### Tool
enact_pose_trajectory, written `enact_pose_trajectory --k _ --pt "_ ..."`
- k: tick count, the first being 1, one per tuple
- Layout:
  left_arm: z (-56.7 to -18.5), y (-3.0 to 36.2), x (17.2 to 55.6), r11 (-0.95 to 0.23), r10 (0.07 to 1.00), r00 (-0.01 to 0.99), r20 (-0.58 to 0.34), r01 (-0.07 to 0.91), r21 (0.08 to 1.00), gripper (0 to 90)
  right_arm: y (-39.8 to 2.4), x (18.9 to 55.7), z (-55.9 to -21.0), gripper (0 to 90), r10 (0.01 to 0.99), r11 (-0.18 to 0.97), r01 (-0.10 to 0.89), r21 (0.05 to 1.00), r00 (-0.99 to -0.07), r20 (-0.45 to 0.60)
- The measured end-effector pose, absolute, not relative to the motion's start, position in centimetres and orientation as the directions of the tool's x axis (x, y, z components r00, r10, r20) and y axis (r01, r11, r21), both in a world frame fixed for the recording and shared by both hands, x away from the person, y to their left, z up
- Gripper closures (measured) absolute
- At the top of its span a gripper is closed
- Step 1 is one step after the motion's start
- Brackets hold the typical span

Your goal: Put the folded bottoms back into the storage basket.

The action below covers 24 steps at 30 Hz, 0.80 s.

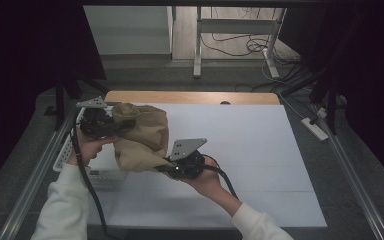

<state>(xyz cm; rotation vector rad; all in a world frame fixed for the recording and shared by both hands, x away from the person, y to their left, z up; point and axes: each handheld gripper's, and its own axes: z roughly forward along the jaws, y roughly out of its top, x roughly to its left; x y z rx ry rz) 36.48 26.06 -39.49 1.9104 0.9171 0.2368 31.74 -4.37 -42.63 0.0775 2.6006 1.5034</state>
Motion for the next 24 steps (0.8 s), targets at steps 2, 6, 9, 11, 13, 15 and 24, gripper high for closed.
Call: enact_pose_trajectory --k 2,6,9,11,13,15,24 --pt "-39.5 26.4 36.3 -0.243 0.690 0.692 -0.214 0.500 0.831 71.7 -4.1 31.7 -42.6 77.0 0.106 0.503 -0.026 0.864 -0.990 -0.091" --pt "-39.6 27.3 35.9 -0.230 0.702 0.678 -0.218 0.505 0.832 71.7 -3.4 31.7 -42.6 77.0 0.087 0.497 -0.036 0.867 -0.992 -0.092" --pt "-39.6 27.7 35.7 -0.223 0.706 0.672 -0.222 0.509 0.832 71.7 -3.1 31.7 -42.6 77.0 0.084 0.496 -0.040 0.867 -0.992 -0.094" --pt "-39.6 27.9 35.6 -0.223 0.708 0.670 -0.224 0.513 0.829 71.7 -2.8 31.7 -42.6 77.0 0.079 0.494 -0.040 0.869 -0.993 -0.091" --pt "-39.6 28.2 35.5 -0.223 0.712 0.666 -0.224 0.517 0.827 71.7 -2.5 31.6 -42.7 77.0 0.072 0.495 -0.041 0.868 -0.993 -0.088" --pt "-39.7 28.5 35.6 -0.215 0.716 0.660 -0.230 0.520 0.827 71.7 -2.0 31.7 -42.8 77.0 0.069 0.501 -0.048 0.864 -0.993 -0.095" --pt "-40.2 29.1 36.3 -0.201 0.721 0.648 -0.245 0.535 0.821 71.7 -1.0 32.1 -43.3 77.0 0.070 0.497 -0.038 0.867 -0.994 -0.084"
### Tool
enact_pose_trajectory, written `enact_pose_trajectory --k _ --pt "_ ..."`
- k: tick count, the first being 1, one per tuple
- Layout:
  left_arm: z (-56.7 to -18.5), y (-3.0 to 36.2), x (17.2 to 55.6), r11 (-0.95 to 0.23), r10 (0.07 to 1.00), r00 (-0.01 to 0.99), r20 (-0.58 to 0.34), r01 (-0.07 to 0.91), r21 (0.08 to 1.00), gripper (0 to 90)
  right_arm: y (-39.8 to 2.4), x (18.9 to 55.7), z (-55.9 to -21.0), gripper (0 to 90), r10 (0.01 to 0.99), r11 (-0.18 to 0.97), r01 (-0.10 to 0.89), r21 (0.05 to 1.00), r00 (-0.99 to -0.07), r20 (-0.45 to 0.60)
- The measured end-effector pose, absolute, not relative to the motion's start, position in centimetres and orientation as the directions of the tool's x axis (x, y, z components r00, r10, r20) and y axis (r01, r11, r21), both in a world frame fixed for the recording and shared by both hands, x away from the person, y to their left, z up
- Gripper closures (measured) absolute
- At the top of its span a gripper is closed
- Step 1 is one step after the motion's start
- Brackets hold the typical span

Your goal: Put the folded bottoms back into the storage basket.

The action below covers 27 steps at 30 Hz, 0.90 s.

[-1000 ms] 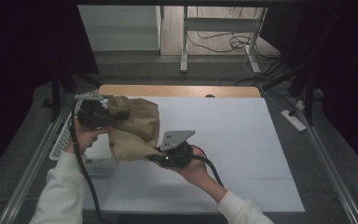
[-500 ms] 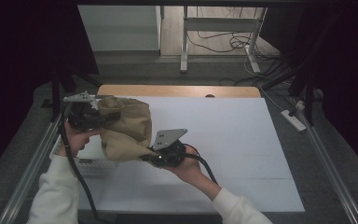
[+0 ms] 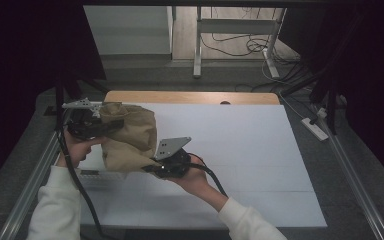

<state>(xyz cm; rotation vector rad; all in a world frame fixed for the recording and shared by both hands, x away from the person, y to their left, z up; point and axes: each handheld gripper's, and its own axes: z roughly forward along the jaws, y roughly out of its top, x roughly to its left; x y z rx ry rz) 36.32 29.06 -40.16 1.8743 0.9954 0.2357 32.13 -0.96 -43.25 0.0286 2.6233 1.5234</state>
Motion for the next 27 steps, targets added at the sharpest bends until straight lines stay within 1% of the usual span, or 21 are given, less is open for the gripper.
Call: enact_pose_trajectory --k 14,27 --pt "-40.3 30.0 37.3 -0.201 0.743 0.625 -0.239 0.549 0.811 71.7 0.3 33.0 -43.3 77.0 0.080 0.498 -0.024 0.867 -0.994 -0.073" --pt "-39.8 32.3 38.3 -0.205 0.760 0.608 -0.230 0.559 0.803 71.7 2.8 34.0 -43.1 77.0 0.084 0.501 -0.025 0.865 -0.994 -0.077"
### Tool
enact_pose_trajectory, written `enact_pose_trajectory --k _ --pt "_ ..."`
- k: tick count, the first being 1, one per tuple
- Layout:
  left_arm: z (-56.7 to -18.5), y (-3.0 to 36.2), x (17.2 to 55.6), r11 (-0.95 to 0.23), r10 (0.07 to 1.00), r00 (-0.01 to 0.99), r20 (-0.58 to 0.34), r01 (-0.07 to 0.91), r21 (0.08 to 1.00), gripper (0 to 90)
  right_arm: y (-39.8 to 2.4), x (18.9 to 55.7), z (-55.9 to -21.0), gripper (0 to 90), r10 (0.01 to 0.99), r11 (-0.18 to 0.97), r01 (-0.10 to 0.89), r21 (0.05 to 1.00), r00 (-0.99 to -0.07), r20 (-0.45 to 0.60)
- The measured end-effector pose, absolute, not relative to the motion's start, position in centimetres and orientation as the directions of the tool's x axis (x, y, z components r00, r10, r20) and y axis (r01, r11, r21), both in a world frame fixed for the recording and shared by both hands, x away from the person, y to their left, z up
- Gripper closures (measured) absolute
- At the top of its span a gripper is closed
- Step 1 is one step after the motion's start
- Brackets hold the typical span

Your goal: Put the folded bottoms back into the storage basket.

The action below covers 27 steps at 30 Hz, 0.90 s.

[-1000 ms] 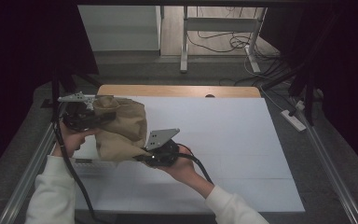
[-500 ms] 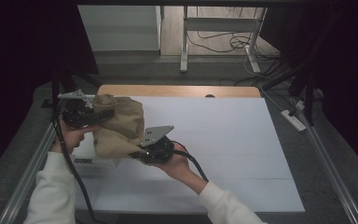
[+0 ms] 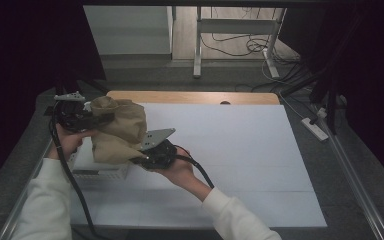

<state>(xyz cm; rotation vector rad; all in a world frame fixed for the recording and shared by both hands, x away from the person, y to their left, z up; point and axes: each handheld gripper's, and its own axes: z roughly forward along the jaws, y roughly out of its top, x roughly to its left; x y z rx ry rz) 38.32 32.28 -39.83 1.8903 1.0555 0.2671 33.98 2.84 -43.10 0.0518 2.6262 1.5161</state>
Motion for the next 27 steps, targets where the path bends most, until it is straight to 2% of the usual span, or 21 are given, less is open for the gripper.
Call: enact_pose_trajectory --k 27 --pt "-39.0 35.8 39.1 -0.208 0.791 0.573 -0.214 0.581 0.787 71.7 7.6 35.3 -42.6 77.0 0.089 0.498 0.003 0.867 -0.995 -0.047"
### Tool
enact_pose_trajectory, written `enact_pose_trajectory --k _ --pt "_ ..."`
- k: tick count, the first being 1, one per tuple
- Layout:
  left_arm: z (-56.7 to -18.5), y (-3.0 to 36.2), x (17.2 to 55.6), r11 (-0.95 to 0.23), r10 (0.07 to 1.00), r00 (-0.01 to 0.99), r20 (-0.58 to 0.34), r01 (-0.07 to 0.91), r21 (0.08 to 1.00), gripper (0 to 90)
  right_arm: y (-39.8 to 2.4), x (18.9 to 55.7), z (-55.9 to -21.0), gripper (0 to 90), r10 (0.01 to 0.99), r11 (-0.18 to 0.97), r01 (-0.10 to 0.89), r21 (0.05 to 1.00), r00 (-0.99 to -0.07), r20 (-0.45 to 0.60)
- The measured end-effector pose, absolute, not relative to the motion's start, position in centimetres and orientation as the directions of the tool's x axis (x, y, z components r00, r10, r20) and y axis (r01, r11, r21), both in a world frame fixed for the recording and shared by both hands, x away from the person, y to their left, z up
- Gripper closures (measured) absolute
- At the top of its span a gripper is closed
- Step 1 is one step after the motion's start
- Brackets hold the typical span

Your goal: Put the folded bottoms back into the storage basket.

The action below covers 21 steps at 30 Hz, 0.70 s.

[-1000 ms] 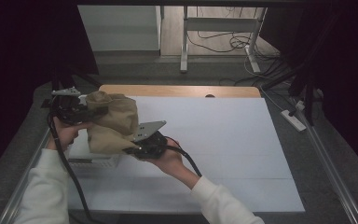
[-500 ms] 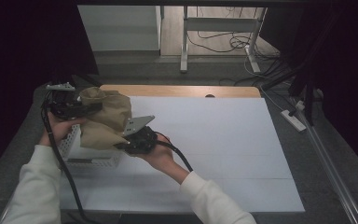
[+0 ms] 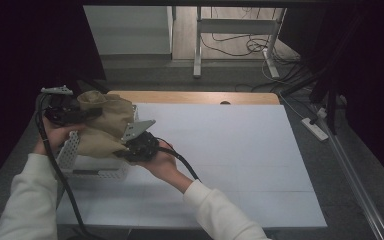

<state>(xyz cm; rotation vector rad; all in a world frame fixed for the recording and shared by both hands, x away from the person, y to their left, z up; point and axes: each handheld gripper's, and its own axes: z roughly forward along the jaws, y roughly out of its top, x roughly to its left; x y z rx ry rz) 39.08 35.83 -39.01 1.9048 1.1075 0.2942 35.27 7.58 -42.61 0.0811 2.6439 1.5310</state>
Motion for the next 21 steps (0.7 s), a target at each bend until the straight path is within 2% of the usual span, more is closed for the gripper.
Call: enact_pose_trajectory --k 21 --pt "-40.7 39.0 39.7 -0.173 0.831 0.505 -0.235 0.635 0.753 71.7 11.6 36.4 -43.6 76.9 0.071 0.523 0.028 0.852 -0.997 -0.010"
